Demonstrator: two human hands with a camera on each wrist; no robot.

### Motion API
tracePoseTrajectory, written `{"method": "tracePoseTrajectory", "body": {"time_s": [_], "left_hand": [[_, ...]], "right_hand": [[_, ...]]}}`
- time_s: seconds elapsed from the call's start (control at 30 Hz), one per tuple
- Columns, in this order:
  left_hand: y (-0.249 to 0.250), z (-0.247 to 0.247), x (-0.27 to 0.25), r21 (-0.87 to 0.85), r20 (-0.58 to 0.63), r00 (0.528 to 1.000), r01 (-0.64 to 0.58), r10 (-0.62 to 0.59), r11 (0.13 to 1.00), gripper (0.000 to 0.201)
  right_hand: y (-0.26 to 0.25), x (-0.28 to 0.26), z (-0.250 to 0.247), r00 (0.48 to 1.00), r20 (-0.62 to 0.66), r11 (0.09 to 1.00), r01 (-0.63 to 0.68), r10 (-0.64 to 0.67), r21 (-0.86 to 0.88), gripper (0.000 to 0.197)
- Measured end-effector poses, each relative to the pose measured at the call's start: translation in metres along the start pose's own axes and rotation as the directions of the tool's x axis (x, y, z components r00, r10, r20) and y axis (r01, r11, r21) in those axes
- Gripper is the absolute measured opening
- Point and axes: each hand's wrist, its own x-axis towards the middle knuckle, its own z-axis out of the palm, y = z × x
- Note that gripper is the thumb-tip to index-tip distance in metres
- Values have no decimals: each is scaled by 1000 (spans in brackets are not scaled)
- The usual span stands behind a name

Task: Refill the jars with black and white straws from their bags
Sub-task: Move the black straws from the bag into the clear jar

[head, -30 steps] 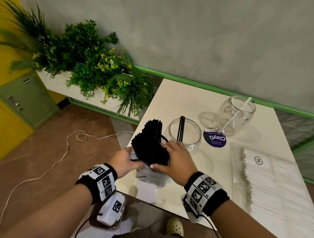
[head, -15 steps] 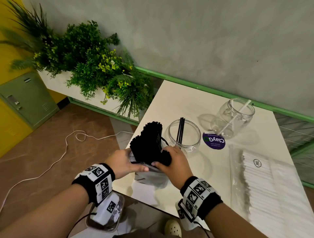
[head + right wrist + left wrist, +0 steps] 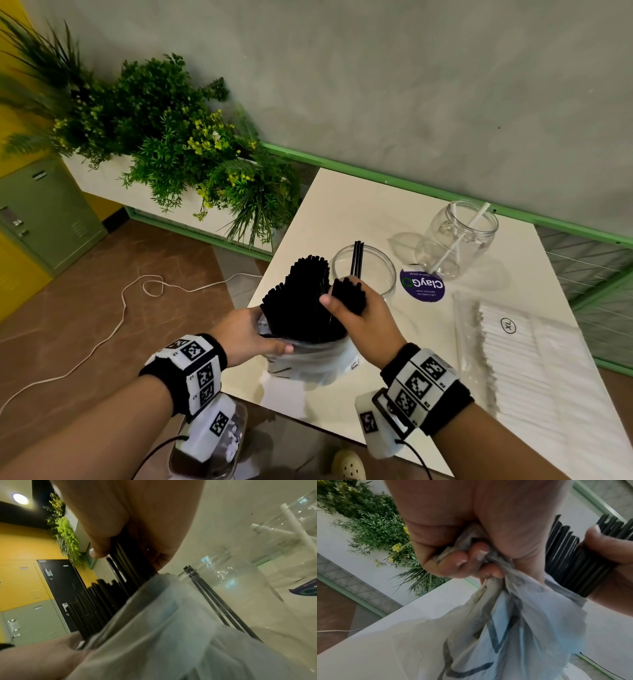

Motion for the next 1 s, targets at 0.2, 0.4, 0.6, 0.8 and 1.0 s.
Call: {"method": "tracePoseTrajectory", "body": {"time_s": [0.2,0.4,0.6,0.8,1.0], "left_hand": [[-3,-1,3,0,36,999,0,0,1000,76],[-3,-1,5,8,48,999,11,-11,1000,65],[-5,1,7,-15,52,999,1,-1,1000,46],[-6,1,7,-73,90,996,-5,11,997,53],[-7,1,9,-125,79,995,-48,58,991,86]], "right_hand": [[-24,14,-5,996,-64,998,70,-70,1,18],[-44,22,-8,962,-145,973,232,-231,-11,46],[-27,16,12,969,-103,969,208,-223,-132,53],[-73,35,-10,956,-90,959,282,-278,40,43],[-104,52,-31,961,-147,946,260,-234,192,42]]}}
